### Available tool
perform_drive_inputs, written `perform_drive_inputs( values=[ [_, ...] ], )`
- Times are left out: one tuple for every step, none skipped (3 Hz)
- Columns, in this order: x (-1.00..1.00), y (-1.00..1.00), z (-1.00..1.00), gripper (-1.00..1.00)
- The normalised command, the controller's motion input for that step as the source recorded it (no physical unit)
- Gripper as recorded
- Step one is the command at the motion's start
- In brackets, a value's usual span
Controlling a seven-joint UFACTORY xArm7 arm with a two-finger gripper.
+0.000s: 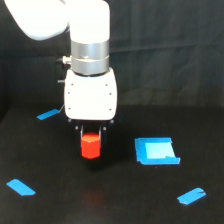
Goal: Pick up the red object from the table
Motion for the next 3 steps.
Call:
perform_drive_inputs(
  values=[
    [0.0, 0.22, 0.85, -0.98],
    [-0.19, 0.15, 1.0, -1.0],
    [-0.09, 0.01, 0.97, -0.92]
  ],
)
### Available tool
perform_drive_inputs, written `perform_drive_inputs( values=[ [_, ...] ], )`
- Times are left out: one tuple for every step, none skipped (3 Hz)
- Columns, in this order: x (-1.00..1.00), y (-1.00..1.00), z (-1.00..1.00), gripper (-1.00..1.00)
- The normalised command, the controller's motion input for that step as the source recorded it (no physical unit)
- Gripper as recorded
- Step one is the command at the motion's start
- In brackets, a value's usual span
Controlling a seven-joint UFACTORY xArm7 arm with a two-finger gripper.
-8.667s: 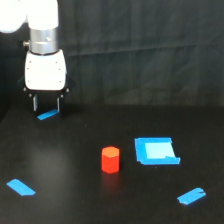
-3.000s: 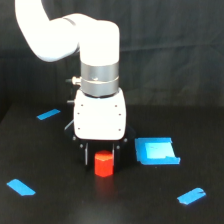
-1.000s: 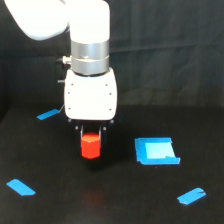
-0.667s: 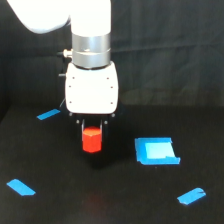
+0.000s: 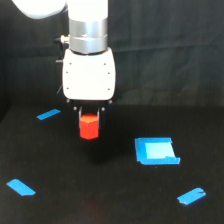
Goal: Pick up the red object from the table
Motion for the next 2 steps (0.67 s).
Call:
perform_drive_inputs(
  values=[
    [-0.15, 0.03, 0.87, -1.0],
    [-0.03, 0.04, 0.52, -1.0]
  ],
)
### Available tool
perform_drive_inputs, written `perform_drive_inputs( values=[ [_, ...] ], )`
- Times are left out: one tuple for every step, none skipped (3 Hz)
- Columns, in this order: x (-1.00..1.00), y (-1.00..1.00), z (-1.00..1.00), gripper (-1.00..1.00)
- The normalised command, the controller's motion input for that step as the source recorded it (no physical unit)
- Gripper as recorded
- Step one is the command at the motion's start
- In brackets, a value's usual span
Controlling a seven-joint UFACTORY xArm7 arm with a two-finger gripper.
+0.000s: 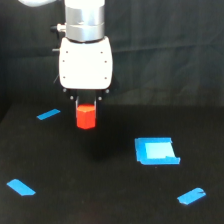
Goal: Pick up the red object from the table
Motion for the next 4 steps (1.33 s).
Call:
perform_drive_inputs(
  values=[
    [-0.05, 0.06, 0.26, -0.93],
    [-0.03, 0.08, 0.11, -1.0],
    [0.08, 0.1, 0.22, -0.96],
    [0.01, 0.12, 0.03, -1.0]
  ],
)
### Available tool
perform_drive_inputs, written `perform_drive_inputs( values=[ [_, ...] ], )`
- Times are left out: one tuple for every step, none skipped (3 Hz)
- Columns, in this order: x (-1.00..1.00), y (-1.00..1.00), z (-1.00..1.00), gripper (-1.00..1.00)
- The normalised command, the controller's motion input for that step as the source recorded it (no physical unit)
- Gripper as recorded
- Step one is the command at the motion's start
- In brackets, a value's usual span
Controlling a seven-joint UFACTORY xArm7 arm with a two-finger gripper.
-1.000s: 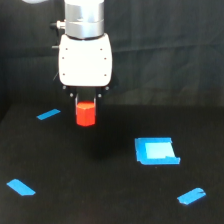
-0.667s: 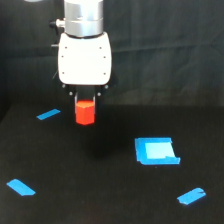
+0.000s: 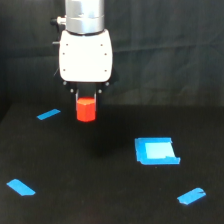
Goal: Pick up the red object from the table
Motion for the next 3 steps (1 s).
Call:
perform_drive_inputs(
  values=[
    [0.03, 0.05, 0.16, -0.94],
    [0.1, 0.06, 0.16, -1.0],
    [0.05, 0.09, 0.21, -0.96]
  ],
)
